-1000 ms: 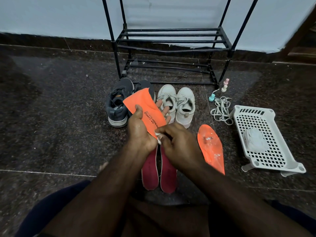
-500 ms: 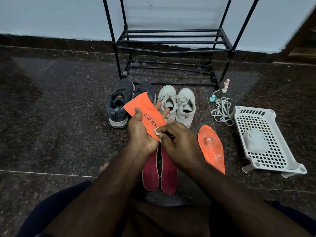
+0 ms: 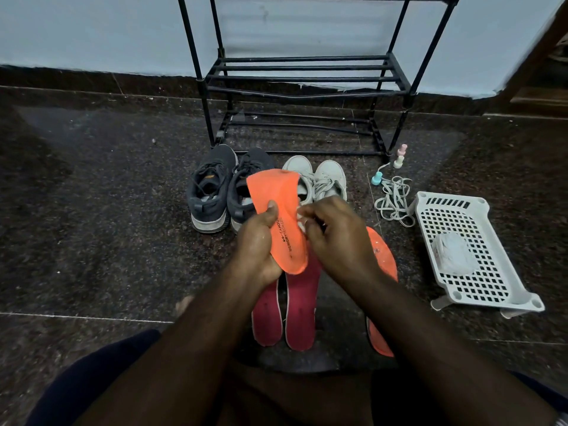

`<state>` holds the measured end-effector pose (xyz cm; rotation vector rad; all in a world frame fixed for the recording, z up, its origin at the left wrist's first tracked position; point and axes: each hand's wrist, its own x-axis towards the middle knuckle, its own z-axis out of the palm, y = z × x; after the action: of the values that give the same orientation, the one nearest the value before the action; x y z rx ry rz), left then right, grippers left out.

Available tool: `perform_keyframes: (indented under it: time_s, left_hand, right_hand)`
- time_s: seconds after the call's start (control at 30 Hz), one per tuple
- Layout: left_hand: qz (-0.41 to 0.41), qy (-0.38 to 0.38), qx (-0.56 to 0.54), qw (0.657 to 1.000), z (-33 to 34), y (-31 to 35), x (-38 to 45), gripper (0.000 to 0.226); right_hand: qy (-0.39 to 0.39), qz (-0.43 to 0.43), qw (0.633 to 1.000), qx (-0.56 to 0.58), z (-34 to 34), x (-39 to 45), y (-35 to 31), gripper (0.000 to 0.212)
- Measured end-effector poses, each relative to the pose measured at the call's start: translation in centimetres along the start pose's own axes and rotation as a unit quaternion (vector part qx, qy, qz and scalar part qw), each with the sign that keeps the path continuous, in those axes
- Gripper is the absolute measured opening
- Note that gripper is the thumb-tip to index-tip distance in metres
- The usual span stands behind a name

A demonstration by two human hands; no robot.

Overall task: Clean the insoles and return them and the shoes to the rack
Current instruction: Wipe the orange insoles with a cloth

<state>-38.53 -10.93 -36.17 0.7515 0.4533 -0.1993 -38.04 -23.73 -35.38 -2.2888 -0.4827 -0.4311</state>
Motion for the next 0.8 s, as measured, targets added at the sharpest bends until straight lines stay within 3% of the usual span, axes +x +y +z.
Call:
perform_keyframes:
  time_s: [0.33, 0.5, 0.57, 0.67, 0.8]
  left_hand:
    - [0.008, -0.001, 0.008, 1.000, -0.4, 0.1, 0.5, 0.046]
    - [-0.004, -0.008, 0.042, 0.999, -0.1, -0.8, 0.0, 0.042]
    - [-0.006, -0.007, 0.044, 0.999, -0.1, -1.2, -0.1, 0.041]
    - [0.001, 0.010, 0.026, 1.000, -0.3, -0.8, 0.4, 0.045]
    - [0.015, 0.018, 0.036, 0.999, -0.8, -0.1, 1.0, 0.047]
  right_hand:
    - [-0.145, 0.024, 0.989, -0.012, 0.1, -1.9, 0.1, 0.015]
    - [-0.012, 0.022, 0.999, -0.024, 0.3, 0.0, 0.2, 0.013]
    - [-0.006, 0.025, 0.999, -0.039, 0.5, 0.3, 0.5, 0.015]
    - [-0.073, 0.031, 0.996, -0.027, 0.4, -1.1, 0.0, 0.015]
    - [-0.170, 0.076, 0.980, 0.077, -0.3, -2.0, -0.8, 0.011]
